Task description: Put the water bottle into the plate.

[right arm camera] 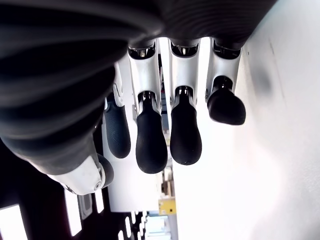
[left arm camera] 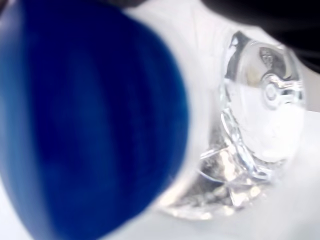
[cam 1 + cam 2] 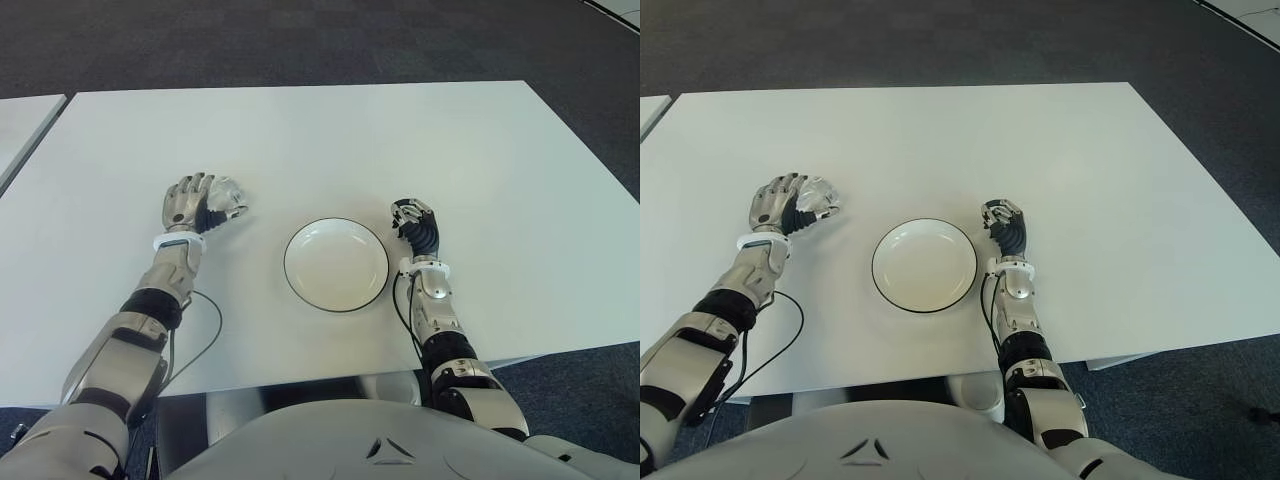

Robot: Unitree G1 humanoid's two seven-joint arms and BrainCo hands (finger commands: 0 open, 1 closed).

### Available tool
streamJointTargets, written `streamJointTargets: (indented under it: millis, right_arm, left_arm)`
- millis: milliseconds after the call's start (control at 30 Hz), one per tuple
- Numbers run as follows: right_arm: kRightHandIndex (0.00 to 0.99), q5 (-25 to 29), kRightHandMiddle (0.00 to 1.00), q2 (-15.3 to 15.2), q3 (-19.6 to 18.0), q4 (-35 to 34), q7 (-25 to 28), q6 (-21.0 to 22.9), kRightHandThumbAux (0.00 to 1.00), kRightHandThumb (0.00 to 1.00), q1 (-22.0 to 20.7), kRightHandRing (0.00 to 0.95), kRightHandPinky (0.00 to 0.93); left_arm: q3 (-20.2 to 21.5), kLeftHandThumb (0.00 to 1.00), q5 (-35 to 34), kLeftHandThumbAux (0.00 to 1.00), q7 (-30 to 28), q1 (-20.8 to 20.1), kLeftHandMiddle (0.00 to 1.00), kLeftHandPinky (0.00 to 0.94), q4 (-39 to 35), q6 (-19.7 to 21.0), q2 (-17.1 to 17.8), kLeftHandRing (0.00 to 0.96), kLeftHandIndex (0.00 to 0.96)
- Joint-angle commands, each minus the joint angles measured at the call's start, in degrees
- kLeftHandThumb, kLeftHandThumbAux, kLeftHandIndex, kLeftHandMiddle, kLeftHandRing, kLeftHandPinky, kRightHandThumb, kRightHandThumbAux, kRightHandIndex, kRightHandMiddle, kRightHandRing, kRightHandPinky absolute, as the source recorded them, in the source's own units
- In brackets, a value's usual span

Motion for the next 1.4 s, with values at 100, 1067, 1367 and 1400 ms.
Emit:
streamJointTargets:
  millis: [100,1067,1367,1400]
  right_arm:
    - [0.439,-0.47,0.791,0.48,0.36,3.06,0.02,5.50,0.727,0.705,4.34,0.781,0.785]
    - [0.439,-0.31,0.789,0.39,0.24,2.07,0.85,5.24,0.727,0.704,5.09,0.776,0.777]
    - [0.439,-0.19,0.794,0.49,0.09,1.61,0.94,5.78,0.727,0.704,5.25,0.781,0.784]
    - [0.439,-0.17,0.793,0.46,0.08,1.65,0.99,5.93,0.726,0.704,5.21,0.782,0.787]
  left_arm:
    - [-2.35,0.452,-2.21,0.251,-4.22,-0.47,0.024,0.000,10.23,-3.26,-1.77,0.000,0.000]
    - [-5.18,0.715,-6.55,0.654,-6.29,-0.92,0.623,0.644,16.99,-5.36,-2.31,0.637,0.427]
    - [-5.56,0.842,-6.65,0.668,-5.05,0.67,0.550,0.837,14.30,-5.49,-2.45,0.804,0.393]
    - [-5.41,0.844,-6.85,0.669,-4.55,1.13,0.548,0.851,13.44,-5.55,-2.47,0.818,0.392]
